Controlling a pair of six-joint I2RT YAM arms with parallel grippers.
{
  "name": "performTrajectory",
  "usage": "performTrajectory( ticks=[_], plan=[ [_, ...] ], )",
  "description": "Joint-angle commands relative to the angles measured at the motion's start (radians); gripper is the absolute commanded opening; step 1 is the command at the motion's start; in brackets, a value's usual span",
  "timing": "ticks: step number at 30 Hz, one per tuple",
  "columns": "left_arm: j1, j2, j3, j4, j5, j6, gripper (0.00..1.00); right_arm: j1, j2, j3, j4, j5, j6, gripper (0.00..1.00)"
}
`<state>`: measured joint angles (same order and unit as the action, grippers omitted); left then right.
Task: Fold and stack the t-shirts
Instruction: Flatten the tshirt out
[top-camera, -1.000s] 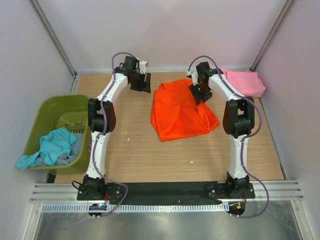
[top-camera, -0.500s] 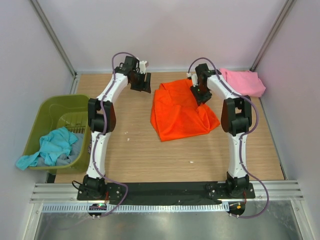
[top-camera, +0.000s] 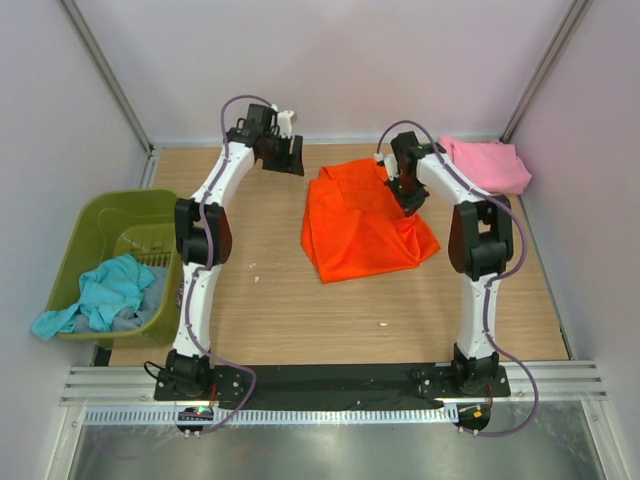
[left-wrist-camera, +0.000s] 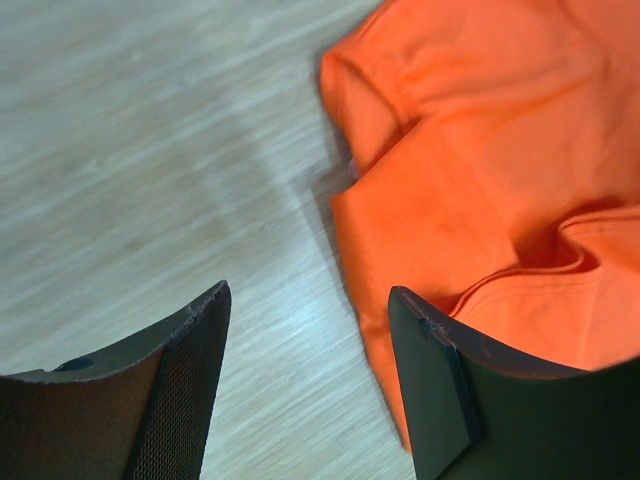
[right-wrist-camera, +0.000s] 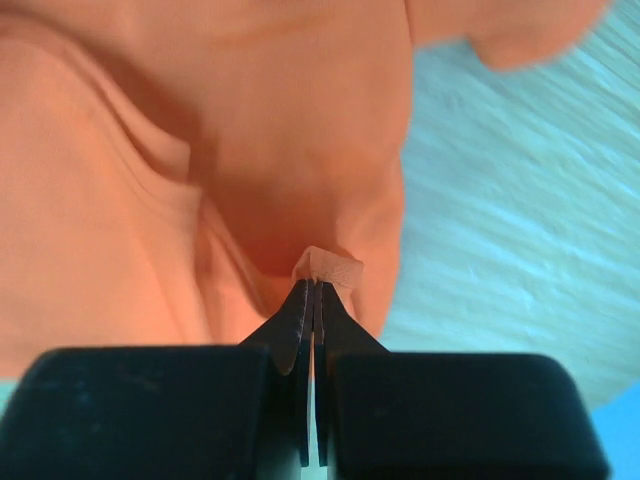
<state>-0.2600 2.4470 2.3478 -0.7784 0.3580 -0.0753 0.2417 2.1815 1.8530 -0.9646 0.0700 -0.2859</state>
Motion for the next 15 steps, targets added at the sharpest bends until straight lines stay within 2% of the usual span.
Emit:
performTrajectory(
  ticks=[1, 6, 12, 15],
  plan=[
    [-0.005, 0.016, 0.108, 0.041, 0.07, -0.009, 0.66, 0.008, -0.235, -0.055, 0.013, 0.063, -0.022, 0.01],
    [-0.022, 0.072, 0.157, 0.054, 0.183, -0.036, 0.66, 0.007, -0.454, -0.19, 0.02, 0.096, -0.033, 0.01],
    [-0.056, 0.061, 0.052, 0.028, 0.335, -0.101, 0.64, -0.005, -0.604, -0.356, 0.01, 0.106, -0.033, 0.01],
    [-0.067, 0.032, -0.028, 0.004, 0.354, -0.106, 0.61, -0.024, -0.644, -0.403, 0.006, 0.096, -0.03, 0.01]
  ],
)
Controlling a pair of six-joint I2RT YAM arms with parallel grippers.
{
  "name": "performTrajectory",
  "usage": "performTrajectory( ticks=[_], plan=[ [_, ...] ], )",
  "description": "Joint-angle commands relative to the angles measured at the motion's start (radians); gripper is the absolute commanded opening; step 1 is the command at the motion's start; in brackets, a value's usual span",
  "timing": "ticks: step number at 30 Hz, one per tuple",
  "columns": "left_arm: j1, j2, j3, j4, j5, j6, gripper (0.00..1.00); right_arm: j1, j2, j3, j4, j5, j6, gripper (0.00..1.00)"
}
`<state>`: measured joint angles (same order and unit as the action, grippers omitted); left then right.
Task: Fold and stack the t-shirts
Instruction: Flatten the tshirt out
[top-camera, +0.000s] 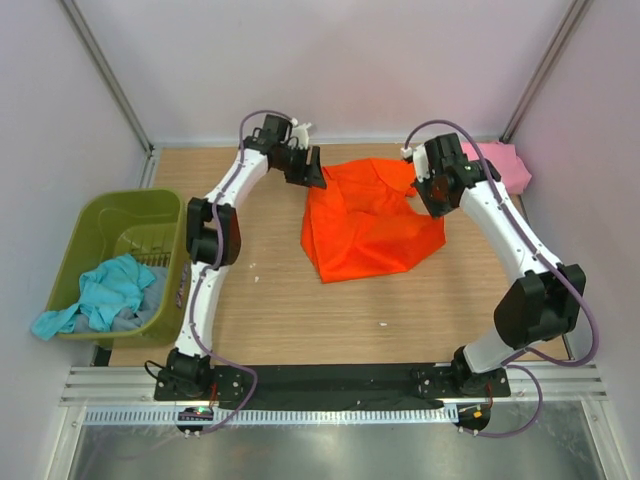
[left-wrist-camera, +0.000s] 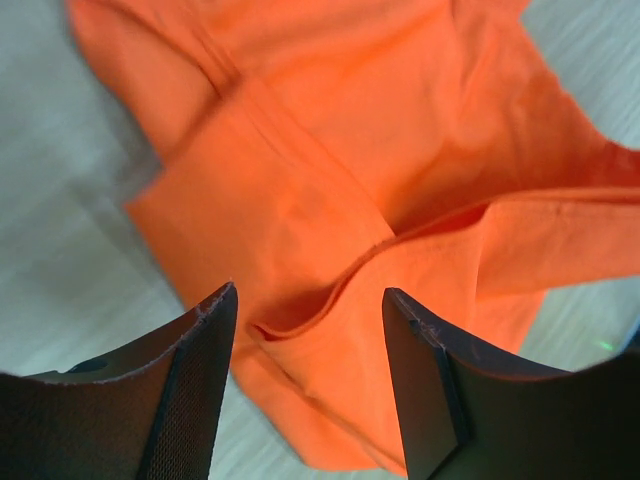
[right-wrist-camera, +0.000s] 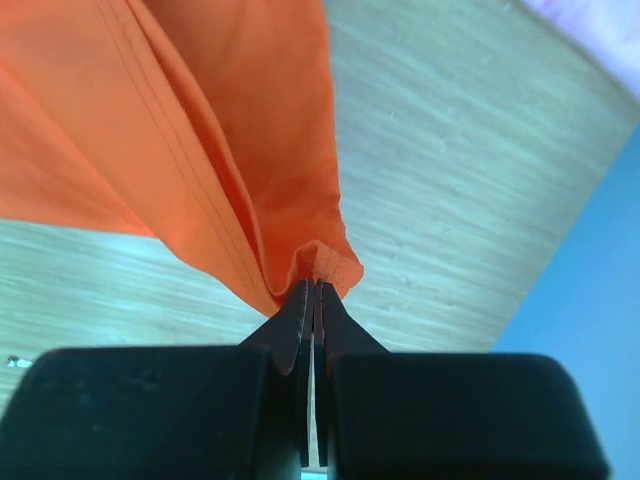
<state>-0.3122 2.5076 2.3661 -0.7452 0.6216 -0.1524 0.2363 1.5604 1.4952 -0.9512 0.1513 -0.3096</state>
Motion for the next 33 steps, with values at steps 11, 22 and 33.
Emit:
performTrajectory(
  ticks=[11, 22, 33],
  plan=[
    [-0.039, -0.095, -0.232, -0.232, 0.084, -0.004, 0.5, -0.1, -0.017, -0.072, 0.011, -0.006, -0.02, 0.01],
    [-0.08, -0.226, -0.468, -0.346, 0.02, 0.057, 0.41, -0.15, 0.228, 0.149, 0.054, -0.002, -0.039, 0.01],
    [-0.211, -0.524, -0.844, -0.191, 0.01, -0.027, 0.38, -0.169, 0.685, 0.793, 0.0, -0.032, -0.008, 0.01]
  ],
)
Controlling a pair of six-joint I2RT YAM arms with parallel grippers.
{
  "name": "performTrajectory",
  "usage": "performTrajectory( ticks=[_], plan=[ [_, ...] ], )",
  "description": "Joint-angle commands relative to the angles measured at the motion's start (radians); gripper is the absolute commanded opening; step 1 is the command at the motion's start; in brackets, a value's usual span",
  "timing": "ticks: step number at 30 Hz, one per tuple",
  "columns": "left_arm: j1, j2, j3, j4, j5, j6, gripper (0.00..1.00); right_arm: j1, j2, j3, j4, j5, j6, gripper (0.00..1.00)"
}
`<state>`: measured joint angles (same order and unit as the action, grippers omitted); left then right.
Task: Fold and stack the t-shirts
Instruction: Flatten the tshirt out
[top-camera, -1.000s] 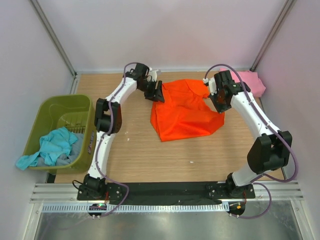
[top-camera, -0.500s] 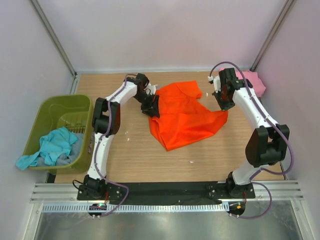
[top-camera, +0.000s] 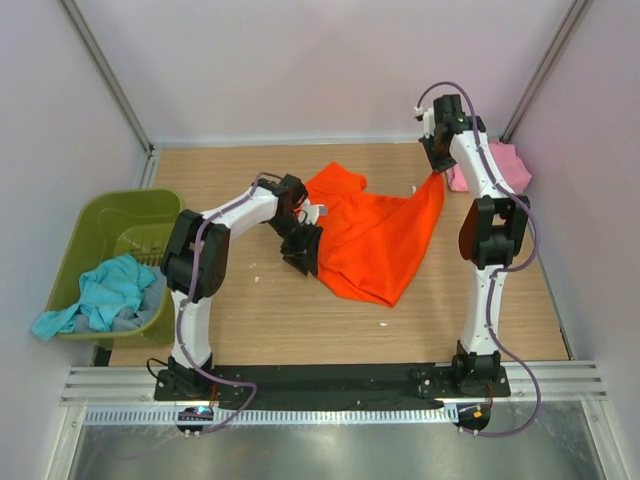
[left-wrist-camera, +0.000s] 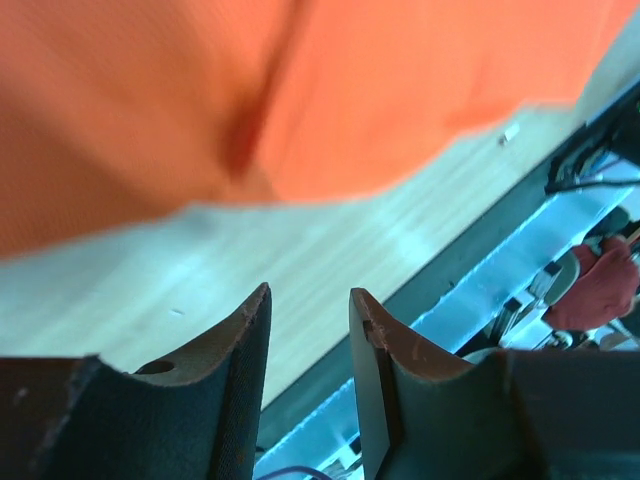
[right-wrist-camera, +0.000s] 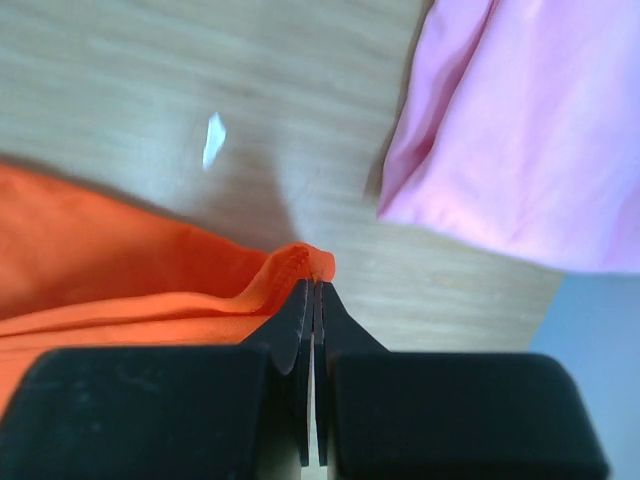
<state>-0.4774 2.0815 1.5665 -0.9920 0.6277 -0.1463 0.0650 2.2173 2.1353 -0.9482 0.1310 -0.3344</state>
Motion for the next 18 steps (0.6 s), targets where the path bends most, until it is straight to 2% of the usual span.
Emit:
performTrajectory(
  ticks=[1, 3, 4, 6, 7, 8, 9, 10, 11, 12, 13, 15, 16, 18],
  plan=[
    [-0.058, -0.115, -0.054, 0.064, 0.007, -0.042, 0.38, 0.01, 0.028, 0.159, 0.002, -0.011, 0.017, 0.01],
    [-0.075, -0.17, -0.045, 0.085, 0.023, -0.047, 0.38, 0.013, 0.016, 0.131, 0.003, -0.021, 0.018, 0.01],
    [-0.072, -0.178, -0.013, 0.069, 0.008, -0.032, 0.43, 0.013, -0.013, 0.105, 0.006, -0.031, 0.023, 0.01],
    [-0.057, -0.178, 0.134, 0.035, -0.048, 0.01, 0.5, 0.013, -0.053, 0.007, 0.015, -0.033, 0.02, 0.01],
    [-0.025, -0.154, 0.189, 0.026, -0.093, 0.04, 0.6, 0.015, -0.097, -0.027, 0.029, -0.033, 0.017, 0.01],
    [-0.004, -0.131, 0.243, 0.023, -0.109, 0.062, 0.65, 0.013, -0.113, -0.06, 0.034, -0.034, 0.012, 0.01],
    [0.015, -0.1, 0.395, 0.007, -0.123, 0.079, 0.75, 0.013, -0.129, -0.108, 0.034, -0.042, 0.008, 0.01],
    [0.054, -0.01, 0.468, -0.023, -0.134, 0.115, 0.91, 0.013, -0.146, -0.124, 0.032, -0.045, 0.006, 0.01],
    [0.069, 0.046, 0.571, -0.052, -0.132, 0.137, 0.93, 0.015, -0.153, -0.138, 0.032, -0.047, 0.008, 0.01],
    [0.08, 0.121, 0.784, -0.091, -0.137, 0.142, 0.94, 0.013, -0.157, -0.155, 0.031, -0.047, 0.008, 0.01],
    [0.1, 0.259, 0.917, -0.171, -0.14, 0.177, 0.95, 0.013, -0.162, -0.158, 0.029, -0.05, 0.008, 0.01],
    [0.118, 0.386, 1.106, -0.214, -0.143, 0.177, 0.95, 0.013, -0.166, -0.155, 0.023, -0.053, 0.008, 0.01],
    [0.137, 0.412, 1.145, -0.165, -0.138, 0.174, 0.93, 0.013, -0.168, -0.155, 0.023, -0.053, 0.008, 0.01],
    [0.155, 0.396, 1.037, -0.036, -0.141, 0.152, 0.91, 0.013, -0.179, -0.156, 0.019, -0.054, 0.009, 0.01]
  ],
)
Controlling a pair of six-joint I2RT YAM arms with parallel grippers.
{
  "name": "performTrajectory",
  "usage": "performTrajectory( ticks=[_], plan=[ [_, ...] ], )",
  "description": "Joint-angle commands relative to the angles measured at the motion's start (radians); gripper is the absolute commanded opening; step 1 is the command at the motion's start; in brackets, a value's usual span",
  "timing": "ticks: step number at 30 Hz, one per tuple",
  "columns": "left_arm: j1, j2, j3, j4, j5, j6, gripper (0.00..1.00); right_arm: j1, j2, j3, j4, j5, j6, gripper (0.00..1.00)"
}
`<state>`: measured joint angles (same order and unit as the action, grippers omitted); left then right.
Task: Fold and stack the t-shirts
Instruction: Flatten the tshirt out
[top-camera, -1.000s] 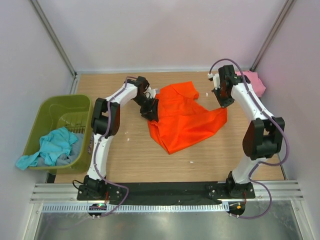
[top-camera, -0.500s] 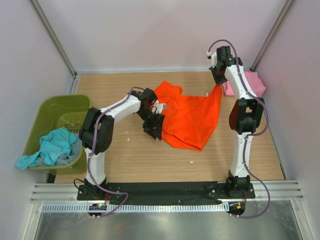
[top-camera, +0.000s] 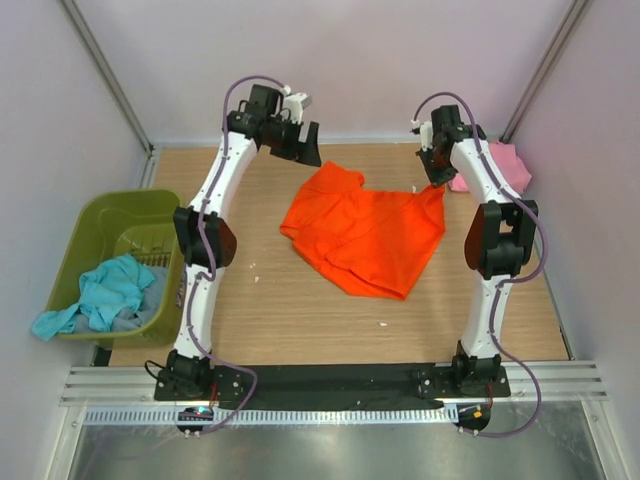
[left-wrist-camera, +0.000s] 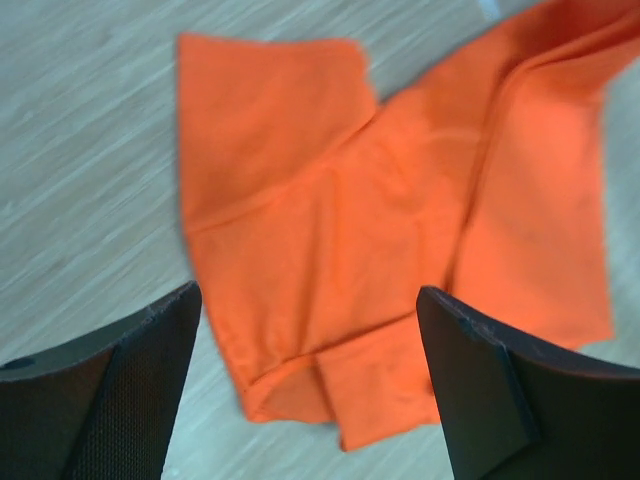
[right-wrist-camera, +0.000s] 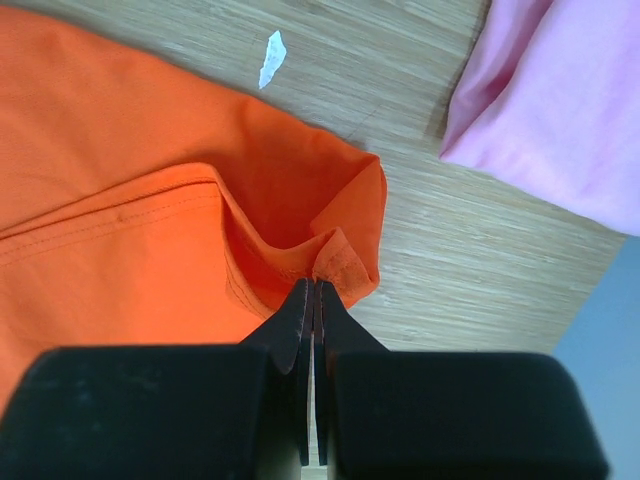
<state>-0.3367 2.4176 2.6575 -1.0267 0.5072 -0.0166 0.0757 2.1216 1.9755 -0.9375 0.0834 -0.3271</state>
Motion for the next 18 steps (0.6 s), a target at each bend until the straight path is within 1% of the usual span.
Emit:
performTrajectory(
  ticks=[1, 2, 3, 4, 5, 7, 9, 12, 18],
  plan=[
    [0.034, 0.035, -0.19, 0.163, -0.019, -0.014, 0.88, 0.003, -0.087, 0.0, 0.008, -0.005, 0.002, 0.01],
    [0.044, 0.012, -0.241, 0.238, -0.018, -0.047, 0.87, 0.004, -0.098, -0.004, 0.008, -0.004, 0.002, 0.01],
    [0.051, 0.026, -0.248, 0.285, -0.021, -0.058, 0.86, 0.003, -0.104, -0.018, 0.009, -0.002, 0.002, 0.01],
    [0.062, 0.053, -0.17, 0.296, -0.021, -0.072, 0.84, 0.003, -0.11, -0.026, 0.012, 0.001, 0.002, 0.01],
    [0.065, 0.093, -0.145, 0.29, -0.022, -0.078, 0.84, 0.003, -0.123, -0.041, 0.014, 0.003, 0.0, 0.01],
    [0.062, 0.097, -0.156, 0.312, -0.03, -0.066, 0.83, 0.003, -0.135, -0.059, 0.019, 0.009, -0.004, 0.01],
    [0.061, 0.103, -0.165, 0.307, -0.007, -0.072, 0.83, 0.003, -0.147, -0.084, 0.026, 0.013, -0.006, 0.01],
    [0.053, 0.1, -0.208, 0.29, 0.016, -0.083, 0.82, 0.003, -0.153, -0.102, 0.029, 0.013, -0.004, 0.01],
    [0.03, 0.103, -0.283, 0.281, 0.089, -0.141, 0.8, 0.003, -0.141, -0.08, 0.031, 0.019, -0.004, 0.01]
  ],
)
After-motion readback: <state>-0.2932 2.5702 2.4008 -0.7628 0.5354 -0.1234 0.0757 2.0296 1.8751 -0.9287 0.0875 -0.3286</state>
